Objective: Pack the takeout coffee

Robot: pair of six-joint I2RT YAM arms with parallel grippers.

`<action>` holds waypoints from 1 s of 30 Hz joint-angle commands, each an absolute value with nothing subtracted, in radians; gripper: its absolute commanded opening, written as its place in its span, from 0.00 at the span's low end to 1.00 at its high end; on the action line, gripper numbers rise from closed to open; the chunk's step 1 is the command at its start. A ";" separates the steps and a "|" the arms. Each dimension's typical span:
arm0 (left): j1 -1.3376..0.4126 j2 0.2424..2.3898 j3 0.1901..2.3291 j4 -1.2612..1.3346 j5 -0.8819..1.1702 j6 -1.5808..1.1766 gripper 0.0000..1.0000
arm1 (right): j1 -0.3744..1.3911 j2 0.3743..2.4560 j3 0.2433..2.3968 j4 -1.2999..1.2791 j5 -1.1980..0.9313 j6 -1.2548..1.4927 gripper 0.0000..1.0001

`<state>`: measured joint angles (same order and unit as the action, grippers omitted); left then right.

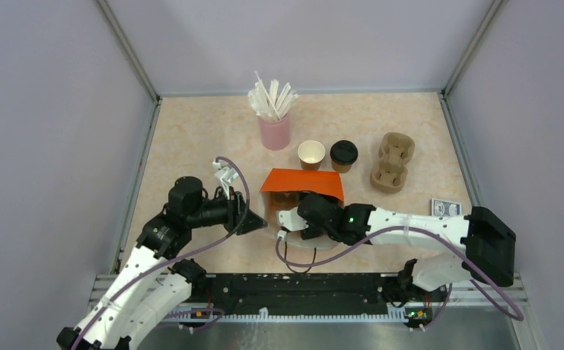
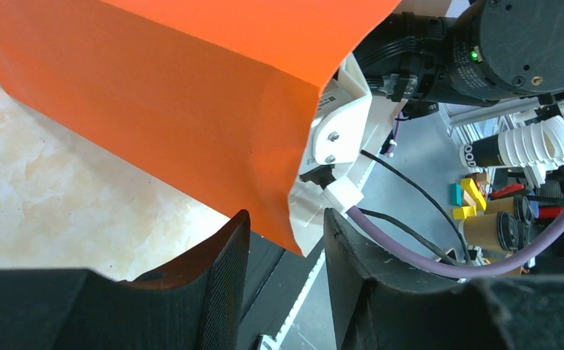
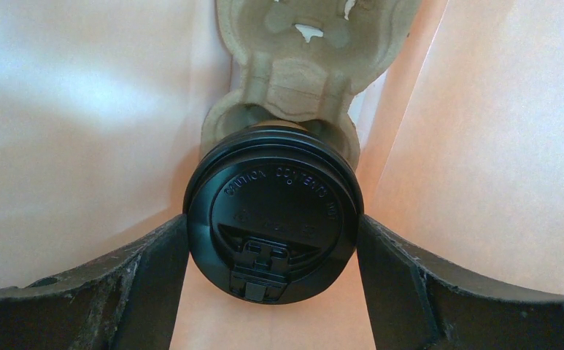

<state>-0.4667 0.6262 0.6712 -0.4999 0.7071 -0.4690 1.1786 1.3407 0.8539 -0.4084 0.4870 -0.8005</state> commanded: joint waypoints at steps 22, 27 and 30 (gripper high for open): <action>-0.469 0.700 0.733 -0.357 0.693 -0.506 0.56 | 1.162 1.253 0.826 -0.464 0.412 -0.739 0.68; -0.471 0.719 0.730 -0.353 0.679 -0.514 0.56 | 1.161 1.240 0.818 -0.471 0.412 -0.719 0.66; -0.472 0.745 0.738 -0.341 0.678 -0.521 0.54 | 1.161 1.229 0.815 -0.477 0.416 -0.719 0.66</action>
